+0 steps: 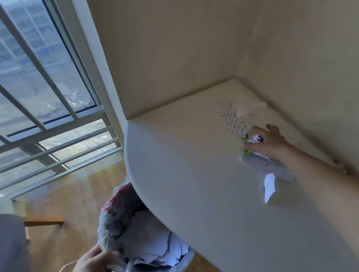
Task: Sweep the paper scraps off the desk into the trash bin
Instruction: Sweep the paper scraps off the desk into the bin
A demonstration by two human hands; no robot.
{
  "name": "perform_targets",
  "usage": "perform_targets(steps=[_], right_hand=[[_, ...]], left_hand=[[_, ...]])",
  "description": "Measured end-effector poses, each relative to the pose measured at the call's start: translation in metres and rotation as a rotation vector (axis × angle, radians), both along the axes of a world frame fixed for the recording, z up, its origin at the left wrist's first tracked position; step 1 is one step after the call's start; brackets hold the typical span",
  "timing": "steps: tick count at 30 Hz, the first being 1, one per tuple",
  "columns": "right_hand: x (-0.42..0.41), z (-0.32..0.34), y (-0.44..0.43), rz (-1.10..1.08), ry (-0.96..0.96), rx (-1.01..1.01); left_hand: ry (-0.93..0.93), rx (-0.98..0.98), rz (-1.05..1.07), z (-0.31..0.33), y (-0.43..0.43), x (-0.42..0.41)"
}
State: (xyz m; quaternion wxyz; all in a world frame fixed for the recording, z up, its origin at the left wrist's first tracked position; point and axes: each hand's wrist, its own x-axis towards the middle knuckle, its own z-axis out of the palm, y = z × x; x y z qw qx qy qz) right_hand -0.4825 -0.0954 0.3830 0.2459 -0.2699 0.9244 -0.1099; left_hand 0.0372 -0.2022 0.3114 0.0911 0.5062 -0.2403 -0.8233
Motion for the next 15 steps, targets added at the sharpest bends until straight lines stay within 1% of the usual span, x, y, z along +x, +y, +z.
perform_targets(steps=[2, 4, 9, 12, 15], right_hand=[[0.023, -0.008, -0.015, 0.08, 0.078, 0.054], [0.048, -0.013, -0.027, 0.141, 0.099, 0.05], [0.106, -0.013, -0.04, 0.234, 0.117, 0.033], [0.136, -0.01, -0.041, 0.286, 0.091, 0.031], [0.173, -0.009, -0.042, 0.386, 0.065, 0.033]], left_hand=[[-0.033, -0.039, 0.011, 0.005, 0.004, -0.006], [-0.042, -0.047, 0.032, 0.01, 0.005, -0.009], [-0.038, -0.029, 0.047, 0.018, 0.007, -0.009], [-0.03, -0.021, 0.045, 0.019, 0.006, -0.007], [-0.026, -0.031, 0.037, 0.021, 0.006, -0.007]])
